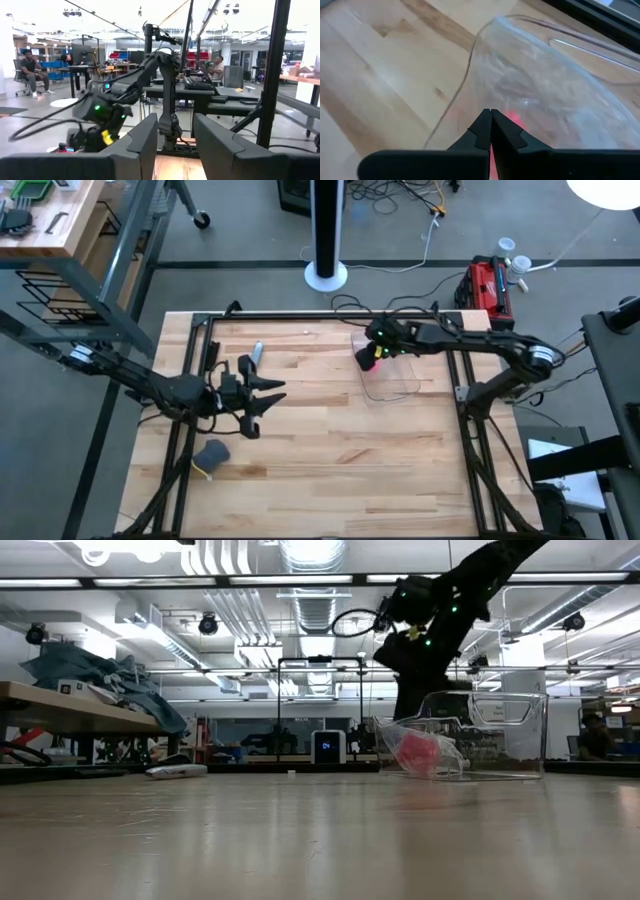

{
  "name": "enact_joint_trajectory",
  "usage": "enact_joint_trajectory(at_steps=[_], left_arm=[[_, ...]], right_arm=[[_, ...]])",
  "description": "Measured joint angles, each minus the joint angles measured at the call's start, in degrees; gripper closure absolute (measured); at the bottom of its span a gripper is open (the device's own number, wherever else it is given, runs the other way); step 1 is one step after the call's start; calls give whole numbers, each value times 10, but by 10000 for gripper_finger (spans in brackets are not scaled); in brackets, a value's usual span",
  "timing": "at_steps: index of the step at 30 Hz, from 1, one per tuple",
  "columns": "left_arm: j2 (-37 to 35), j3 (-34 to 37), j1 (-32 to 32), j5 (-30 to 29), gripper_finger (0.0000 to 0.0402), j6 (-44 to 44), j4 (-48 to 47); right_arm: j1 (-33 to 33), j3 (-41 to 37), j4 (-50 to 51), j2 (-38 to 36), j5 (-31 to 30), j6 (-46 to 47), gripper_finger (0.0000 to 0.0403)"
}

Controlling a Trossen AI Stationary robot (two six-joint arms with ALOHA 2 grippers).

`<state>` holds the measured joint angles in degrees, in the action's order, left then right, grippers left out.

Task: Roll bandage
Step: Put the transparent zip bag into the transparent bin

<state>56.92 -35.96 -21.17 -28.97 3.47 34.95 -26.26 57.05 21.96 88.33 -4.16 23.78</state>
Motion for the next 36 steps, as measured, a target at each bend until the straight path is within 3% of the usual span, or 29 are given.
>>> enact_joint_trajectory(at_steps=[10, 18, 36], left_arm=[[0, 1, 0, 0, 281, -9, -12], [0, 1, 0, 0, 297, -10, -23], [1, 1, 0, -5, 322, -8, -29]], right_arm=[[-11, 74, 21, 122, -23, -13, 403], [-12, 95, 49, 155, -19, -19, 403], [-4, 101, 91, -5, -20, -51, 403]])
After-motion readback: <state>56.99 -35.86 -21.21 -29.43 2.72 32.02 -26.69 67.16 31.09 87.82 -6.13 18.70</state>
